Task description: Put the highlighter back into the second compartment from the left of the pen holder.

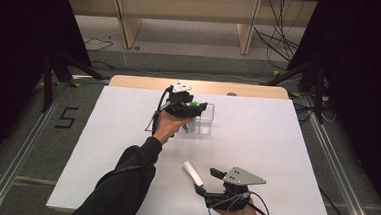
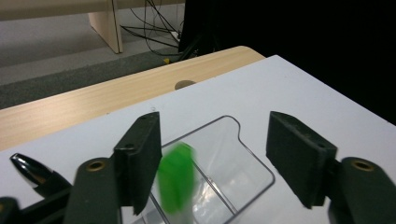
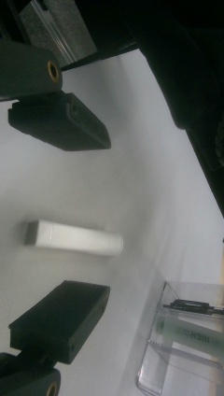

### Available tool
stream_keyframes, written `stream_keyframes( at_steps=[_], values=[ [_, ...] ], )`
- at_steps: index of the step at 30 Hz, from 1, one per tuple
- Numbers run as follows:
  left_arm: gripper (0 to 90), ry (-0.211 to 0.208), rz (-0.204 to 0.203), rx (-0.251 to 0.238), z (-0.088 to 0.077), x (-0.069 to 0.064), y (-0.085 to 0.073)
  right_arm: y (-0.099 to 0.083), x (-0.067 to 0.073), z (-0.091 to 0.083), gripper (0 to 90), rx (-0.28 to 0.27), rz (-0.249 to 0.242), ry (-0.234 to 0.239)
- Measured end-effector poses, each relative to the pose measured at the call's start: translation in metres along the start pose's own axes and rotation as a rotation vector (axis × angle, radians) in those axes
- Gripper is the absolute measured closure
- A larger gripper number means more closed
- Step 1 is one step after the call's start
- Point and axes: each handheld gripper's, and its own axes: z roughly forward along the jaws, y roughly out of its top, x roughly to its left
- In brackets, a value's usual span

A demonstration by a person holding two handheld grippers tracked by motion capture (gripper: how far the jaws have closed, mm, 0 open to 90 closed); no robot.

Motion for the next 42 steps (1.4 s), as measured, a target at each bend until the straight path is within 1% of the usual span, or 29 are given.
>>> stream_keyframes(
  at_steps=[3, 5, 7, 9, 12, 15, 20, 22, 23, 27, 28, 30, 31, 33, 36, 40, 42],
  values=[
    [28.5, -0.007, -0.016, 0.003, -0.008, 0.000, 0.002, 0.000, 0.000, 0.000, 25.3, 0.003, -0.002, -0.004],
    [26.5, -0.018, -0.019, 0.009, -0.014, 0.000, 0.002, 0.000, 0.000, 0.000, 25.3, 0.000, -0.002, -0.005],
    [24.7, -0.034, -0.013, 0.016, -0.020, 0.001, 0.001, 0.000, 0.000, 0.000, 25.3, 0.001, -0.001, -0.008],
    [23.7, -0.048, -0.027, 0.022, -0.025, 0.004, -0.001, 0.000, 0.000, 0.000, 25.3, 0.002, 0.000, -0.011],
    [22.0, -0.051, -0.026, 0.027, -0.033, 0.008, -0.006, 0.000, 0.001, 0.000, 25.2, 0.002, -0.002, -0.015],
    [21.3, -0.066, -0.049, 0.017, -0.042, 0.011, -0.012, 0.000, 0.001, 0.001, 25.2, 0.004, -0.003, -0.016],
    [20.3, -0.084, -0.063, 0.018, -0.056, 0.013, -0.023, 0.000, 0.002, 0.002, 25.2, 0.008, -0.001, -0.021],
    [19.6, -0.091, -0.067, 0.023, -0.061, 0.014, -0.027, 0.000, 0.002, 0.002, 25.1, 0.012, -0.006, -0.023],
    [19.4, -0.095, -0.062, 0.027, -0.064, 0.015, -0.029, 0.000, 0.002, 0.002, 25.1, 0.011, -0.009, -0.024],
    [18.6, -0.116, -0.065, 0.017, -0.075, 0.016, -0.039, 0.000, 0.003, 0.002, 25.0, 0.013, -0.012, -0.031],
    [18.4, -0.124, -0.067, 0.008, -0.077, 0.017, -0.042, 0.000, 0.003, 0.003, 25.0, 0.014, -0.013, -0.033],
    [18.1, -0.129, -0.060, 0.021, -0.079, 0.018, -0.044, 0.000, 0.003, 0.004, 24.9, 0.017, -0.009, -0.036],
    [17.6, -0.128, -0.061, 0.012, -0.080, 0.019, -0.045, 0.000, 0.003, 0.004, 24.8, 0.021, -0.012, -0.037],
    [17.6, -0.143, -0.070, 0.008, -0.082, 0.019, -0.047, -0.001, 0.004, 0.004, 24.5, 0.022, -0.016, -0.039],
    [17.5, -0.151, -0.041, 0.018, -0.084, 0.017, -0.050, -0.001, 0.005, 0.004, 24.3, 0.023, -0.019, -0.043],
    [17.3, -0.161, -0.022, 0.021, -0.087, 0.016, -0.054, -0.001, 0.004, 0.003, 24.0, 0.024, -0.015, -0.047],
    [17.3, -0.155, -0.007, 0.026, -0.089, 0.015, -0.057, -0.001, 0.003, 0.003, 23.8, 0.024, -0.013, -0.052]
  ],
)
